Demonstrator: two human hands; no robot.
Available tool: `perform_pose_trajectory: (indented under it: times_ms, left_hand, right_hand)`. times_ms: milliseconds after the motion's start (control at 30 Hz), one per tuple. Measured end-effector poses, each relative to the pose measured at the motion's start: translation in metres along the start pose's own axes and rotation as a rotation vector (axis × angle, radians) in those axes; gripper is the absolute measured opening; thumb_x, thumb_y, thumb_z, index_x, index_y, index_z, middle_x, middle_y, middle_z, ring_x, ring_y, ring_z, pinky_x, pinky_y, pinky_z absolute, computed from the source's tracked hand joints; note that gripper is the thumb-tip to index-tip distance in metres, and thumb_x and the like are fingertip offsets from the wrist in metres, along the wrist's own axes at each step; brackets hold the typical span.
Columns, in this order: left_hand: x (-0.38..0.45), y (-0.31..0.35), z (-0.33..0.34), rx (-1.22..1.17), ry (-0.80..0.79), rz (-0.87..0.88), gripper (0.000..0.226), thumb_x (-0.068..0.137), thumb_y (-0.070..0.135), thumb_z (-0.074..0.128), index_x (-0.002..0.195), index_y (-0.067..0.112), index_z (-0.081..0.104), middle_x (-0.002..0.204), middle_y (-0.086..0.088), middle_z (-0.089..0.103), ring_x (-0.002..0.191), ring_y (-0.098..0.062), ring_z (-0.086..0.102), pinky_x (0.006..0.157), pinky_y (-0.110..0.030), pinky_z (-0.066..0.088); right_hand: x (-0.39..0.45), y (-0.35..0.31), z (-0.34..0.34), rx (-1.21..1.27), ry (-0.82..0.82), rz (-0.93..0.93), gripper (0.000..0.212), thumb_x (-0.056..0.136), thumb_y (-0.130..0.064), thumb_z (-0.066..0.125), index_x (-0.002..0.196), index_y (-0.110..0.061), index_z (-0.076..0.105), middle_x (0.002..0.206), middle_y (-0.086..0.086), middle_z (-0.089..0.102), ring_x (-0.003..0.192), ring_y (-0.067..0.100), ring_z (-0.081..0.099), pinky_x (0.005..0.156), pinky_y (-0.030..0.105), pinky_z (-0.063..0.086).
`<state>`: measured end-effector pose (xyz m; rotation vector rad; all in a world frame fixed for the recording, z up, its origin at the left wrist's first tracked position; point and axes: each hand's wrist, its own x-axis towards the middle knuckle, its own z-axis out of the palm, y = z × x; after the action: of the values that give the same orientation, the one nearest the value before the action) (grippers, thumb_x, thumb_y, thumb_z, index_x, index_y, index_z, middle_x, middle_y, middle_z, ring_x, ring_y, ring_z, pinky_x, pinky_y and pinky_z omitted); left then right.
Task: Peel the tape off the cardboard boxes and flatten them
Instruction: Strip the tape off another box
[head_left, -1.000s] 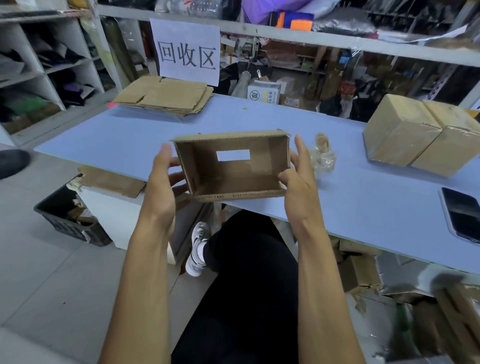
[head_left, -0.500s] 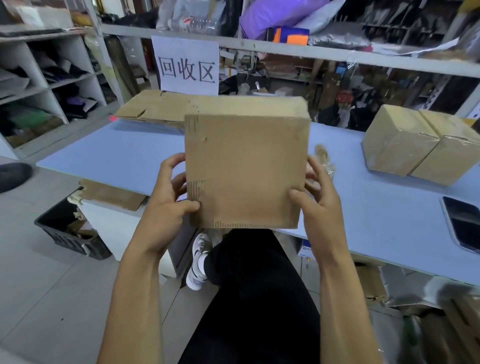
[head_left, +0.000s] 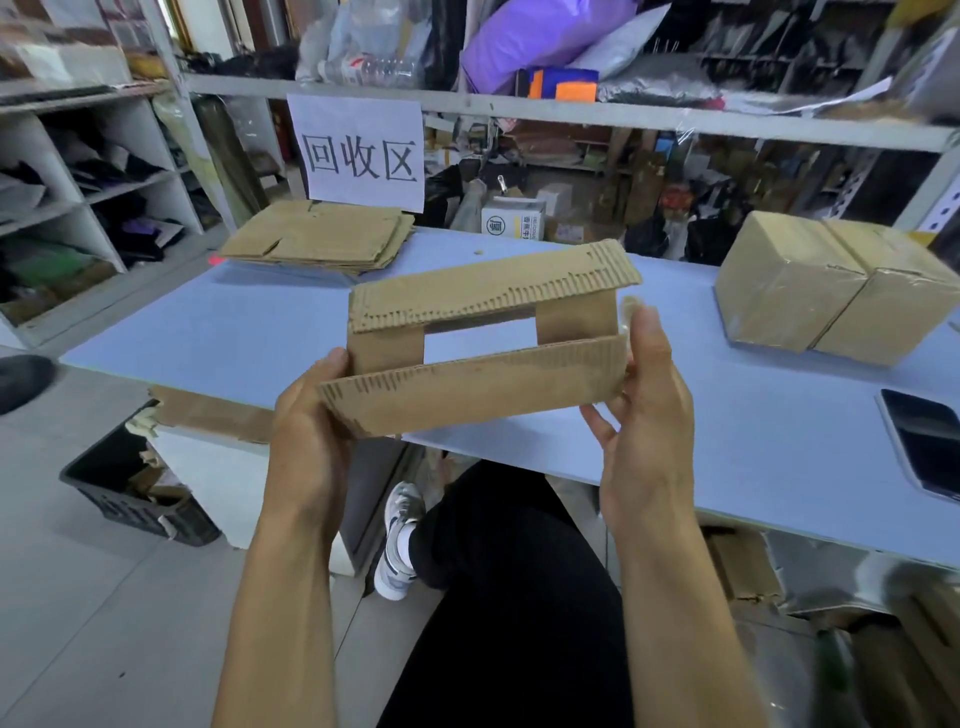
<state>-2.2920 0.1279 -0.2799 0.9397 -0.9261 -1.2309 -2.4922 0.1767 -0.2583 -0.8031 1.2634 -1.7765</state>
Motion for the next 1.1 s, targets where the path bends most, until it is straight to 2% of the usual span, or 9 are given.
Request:
perform_pose_trajectory:
  times_ms: [133, 267, 333, 467, 567, 733, 900, 1000, 1100]
  left_hand:
    - [-0.002, 0.003, -0.006, 0.013, -0.092, 0.022, 0.028, 0.083, 0.028, 0.060, 0.098, 0.005, 0.058, 0.091, -0.014, 0.059, 0.090, -0.027, 0.054, 0.089, -0.044, 0.039]
    - [-0.009, 0.014, -0.018, 0.122, -0.191, -0.015, 0.040, 0.083, 0.032, 0.060, 0.113, 0.007, 0.066, 0.112, -0.010, 0.072, 0.106, -0.021, 0.064, 0.106, -0.039, 0.045]
    - [-0.013, 0.018, -0.017, 0.249, -0.268, -0.019, 0.048, 0.078, 0.044, 0.066, 0.117, 0.017, 0.069, 0.120, -0.003, 0.072, 0.113, -0.014, 0.065, 0.102, -0.035, 0.046]
    - [-0.012, 0.011, 0.004, 0.728, 0.083, 0.026, 0.061, 0.060, 0.056, 0.083, 0.108, 0.024, 0.063, 0.099, 0.013, 0.069, 0.095, -0.006, 0.064, 0.081, -0.030, 0.047]
    - [-0.015, 0.004, 0.020, 0.925, 0.328, 0.043, 0.047, 0.073, 0.047, 0.083, 0.101, 0.023, 0.054, 0.089, 0.017, 0.059, 0.089, -0.017, 0.058, 0.073, -0.035, 0.041]
    - [-0.011, -0.002, 0.017, 0.905, 0.262, 0.166, 0.025, 0.076, 0.043, 0.071, 0.096, 0.030, 0.063, 0.092, 0.016, 0.068, 0.095, -0.016, 0.064, 0.080, -0.037, 0.048]
    - [-0.015, 0.007, 0.012, 0.791, 0.037, 0.273, 0.017, 0.084, 0.030, 0.057, 0.067, 0.033, 0.060, 0.062, 0.025, 0.061, 0.067, 0.004, 0.058, 0.062, -0.013, 0.041]
    - [-0.014, 0.006, 0.013, 0.739, -0.047, 0.246, 0.015, 0.081, 0.034, 0.053, 0.080, 0.028, 0.066, 0.071, 0.020, 0.065, 0.071, 0.001, 0.058, 0.065, -0.019, 0.039]
    - [-0.011, 0.002, 0.012, 0.688, -0.054, 0.231, 0.019, 0.080, 0.036, 0.055, 0.090, 0.028, 0.068, 0.078, 0.020, 0.068, 0.077, 0.001, 0.062, 0.071, -0.024, 0.044]
  right_hand:
    - [0.007, 0.002, -0.009, 0.037, -0.089, 0.067, 0.029, 0.076, -0.039, 0.062, 0.097, -0.020, 0.058, 0.110, -0.008, 0.072, 0.117, 0.012, 0.064, 0.112, 0.041, 0.042]
    - [0.011, 0.003, -0.025, 0.031, -0.275, 0.067, 0.043, 0.076, -0.017, 0.061, 0.118, -0.006, 0.058, 0.107, 0.001, 0.069, 0.113, 0.015, 0.064, 0.111, 0.036, 0.043]
    - [0.012, 0.004, -0.025, -0.002, -0.345, 0.049, 0.051, 0.076, -0.011, 0.059, 0.127, -0.007, 0.059, 0.112, 0.003, 0.069, 0.109, 0.015, 0.063, 0.107, 0.036, 0.045]
    - [0.008, 0.010, -0.012, -0.222, -0.403, -0.025, 0.057, 0.075, -0.004, 0.060, 0.128, -0.026, 0.059, 0.123, 0.007, 0.064, 0.109, 0.014, 0.062, 0.095, 0.036, 0.050]
    - [0.001, 0.011, 0.002, -0.382, -0.269, -0.063, 0.058, 0.083, -0.005, 0.068, 0.130, -0.033, 0.053, 0.117, -0.016, 0.067, 0.103, 0.003, 0.065, 0.094, 0.035, 0.055]
    - [-0.001, 0.017, 0.008, -0.511, 0.018, -0.082, 0.044, 0.078, -0.033, 0.083, 0.113, -0.033, 0.058, 0.098, -0.024, 0.065, 0.087, -0.018, 0.058, 0.071, 0.013, 0.045]
    - [0.006, 0.020, -0.001, -0.651, 0.121, 0.016, 0.050, 0.070, -0.050, 0.085, 0.105, -0.031, 0.056, 0.102, -0.016, 0.065, 0.094, 0.009, 0.064, 0.082, 0.033, 0.053]
    - [0.011, 0.026, -0.004, -0.747, 0.170, 0.040, 0.061, 0.071, -0.051, 0.083, 0.119, -0.025, 0.056, 0.110, -0.006, 0.065, 0.097, 0.019, 0.060, 0.082, 0.034, 0.049]
    - [0.012, 0.027, -0.006, -0.777, 0.171, 0.010, 0.045, 0.080, -0.035, 0.077, 0.118, -0.023, 0.056, 0.107, -0.004, 0.066, 0.088, 0.018, 0.057, 0.074, 0.029, 0.042]
